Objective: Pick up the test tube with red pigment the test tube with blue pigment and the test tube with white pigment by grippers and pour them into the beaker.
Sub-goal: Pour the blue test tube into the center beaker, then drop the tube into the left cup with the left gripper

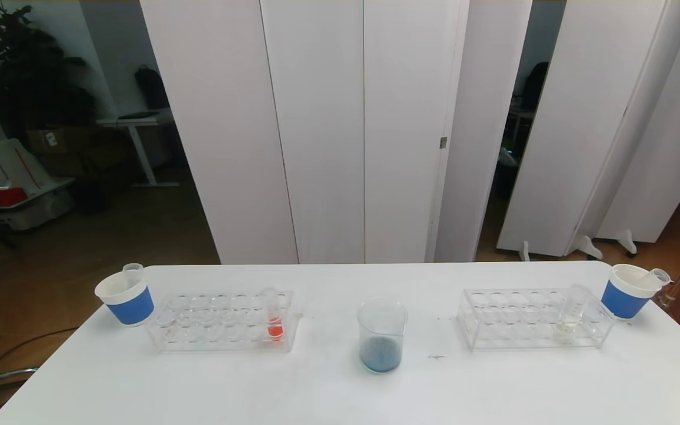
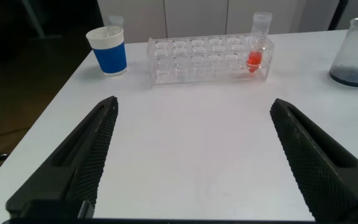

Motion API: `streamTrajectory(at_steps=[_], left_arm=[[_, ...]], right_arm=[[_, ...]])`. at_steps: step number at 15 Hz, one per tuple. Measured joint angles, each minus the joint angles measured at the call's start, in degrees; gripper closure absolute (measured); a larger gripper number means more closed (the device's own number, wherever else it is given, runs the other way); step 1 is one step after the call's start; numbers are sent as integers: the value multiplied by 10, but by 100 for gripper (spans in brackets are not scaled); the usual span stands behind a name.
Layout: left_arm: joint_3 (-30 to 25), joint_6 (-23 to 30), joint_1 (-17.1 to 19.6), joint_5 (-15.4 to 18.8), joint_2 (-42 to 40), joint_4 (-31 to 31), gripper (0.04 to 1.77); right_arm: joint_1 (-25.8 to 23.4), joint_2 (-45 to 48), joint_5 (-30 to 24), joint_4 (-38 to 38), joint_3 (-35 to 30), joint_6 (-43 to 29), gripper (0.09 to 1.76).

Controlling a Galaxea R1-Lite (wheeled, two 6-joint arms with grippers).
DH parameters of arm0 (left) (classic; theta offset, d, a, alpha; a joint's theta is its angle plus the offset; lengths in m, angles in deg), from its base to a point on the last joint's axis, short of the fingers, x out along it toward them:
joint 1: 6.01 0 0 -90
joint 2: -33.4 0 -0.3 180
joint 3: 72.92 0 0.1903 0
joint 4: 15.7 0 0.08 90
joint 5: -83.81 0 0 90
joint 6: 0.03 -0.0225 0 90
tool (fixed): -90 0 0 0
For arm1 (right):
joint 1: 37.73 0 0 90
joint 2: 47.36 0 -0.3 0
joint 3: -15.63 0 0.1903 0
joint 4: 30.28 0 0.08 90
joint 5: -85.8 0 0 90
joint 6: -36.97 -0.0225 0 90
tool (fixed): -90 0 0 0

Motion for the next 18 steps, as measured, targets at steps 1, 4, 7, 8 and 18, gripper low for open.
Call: streamTrajectory(at_steps=[1, 4, 7, 8, 18], left_arm=[[0, 4, 0, 0, 0, 0, 6], [0, 5, 0, 0, 0, -4, 6], [0, 5, 0, 0, 0, -4, 6], [0, 5, 0, 0, 0, -4, 6], [0, 5, 0, 0, 0, -4, 6]], right_arm=[[0, 0, 0, 0, 0, 0, 10], [0, 0, 0, 0, 0, 0, 10], [0, 0, 0, 0, 0, 0, 10], [0, 0, 0, 0, 0, 0, 10], [0, 0, 0, 0, 0, 0, 10]])
